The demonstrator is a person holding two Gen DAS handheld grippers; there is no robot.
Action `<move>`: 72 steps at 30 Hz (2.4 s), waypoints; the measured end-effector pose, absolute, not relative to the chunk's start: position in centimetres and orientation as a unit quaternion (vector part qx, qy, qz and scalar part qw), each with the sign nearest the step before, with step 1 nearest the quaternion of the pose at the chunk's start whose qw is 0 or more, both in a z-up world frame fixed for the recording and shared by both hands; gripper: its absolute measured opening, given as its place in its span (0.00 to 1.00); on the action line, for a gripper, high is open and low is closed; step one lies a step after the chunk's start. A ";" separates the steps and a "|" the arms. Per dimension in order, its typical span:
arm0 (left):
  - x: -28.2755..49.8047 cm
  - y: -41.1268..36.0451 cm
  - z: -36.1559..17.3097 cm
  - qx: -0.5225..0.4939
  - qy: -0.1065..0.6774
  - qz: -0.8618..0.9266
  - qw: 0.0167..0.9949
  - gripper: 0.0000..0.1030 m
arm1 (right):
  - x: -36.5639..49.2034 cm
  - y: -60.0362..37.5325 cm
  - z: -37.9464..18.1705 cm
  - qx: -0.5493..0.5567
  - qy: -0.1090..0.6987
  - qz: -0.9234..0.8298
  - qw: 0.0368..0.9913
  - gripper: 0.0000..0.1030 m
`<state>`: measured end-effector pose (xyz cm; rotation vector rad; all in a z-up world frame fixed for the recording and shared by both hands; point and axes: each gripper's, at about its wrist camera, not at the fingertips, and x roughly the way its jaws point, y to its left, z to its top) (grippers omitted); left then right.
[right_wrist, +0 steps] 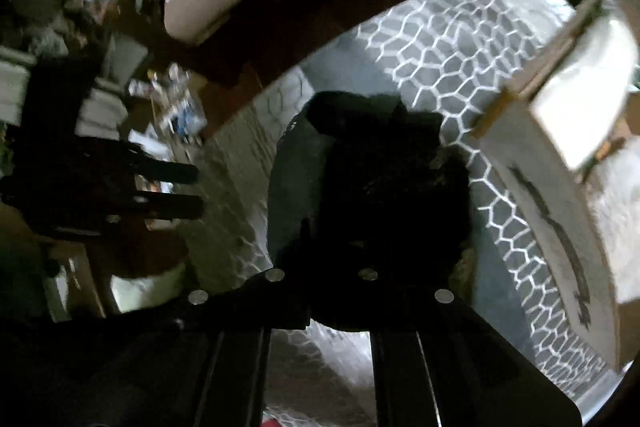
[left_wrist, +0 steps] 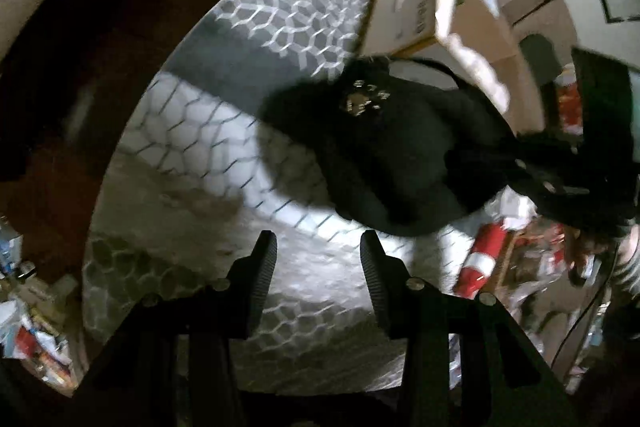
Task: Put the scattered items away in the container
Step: 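Carry the glove and cap over the cardboard box and lower them, then open the right gripper to release the cap into the box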
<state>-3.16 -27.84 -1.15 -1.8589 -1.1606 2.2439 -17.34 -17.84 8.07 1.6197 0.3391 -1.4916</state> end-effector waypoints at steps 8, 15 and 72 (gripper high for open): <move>-4.6 -28.9 -2.9 -0.501 -0.527 0.685 0.035 0.54 | -17.8 -15.3 14.9 0.631 0.099 -0.625 0.449 0.07; -5.1 -26.6 -4.2 -0.503 -0.549 0.664 0.067 0.54 | -17.0 -13.8 19.9 0.614 0.113 -0.639 0.449 0.07; -37.1 -8.1 -0.1 -0.571 -0.276 0.762 0.136 0.63 | -39.3 13.5 5.0 0.600 -0.167 -0.780 0.063 0.41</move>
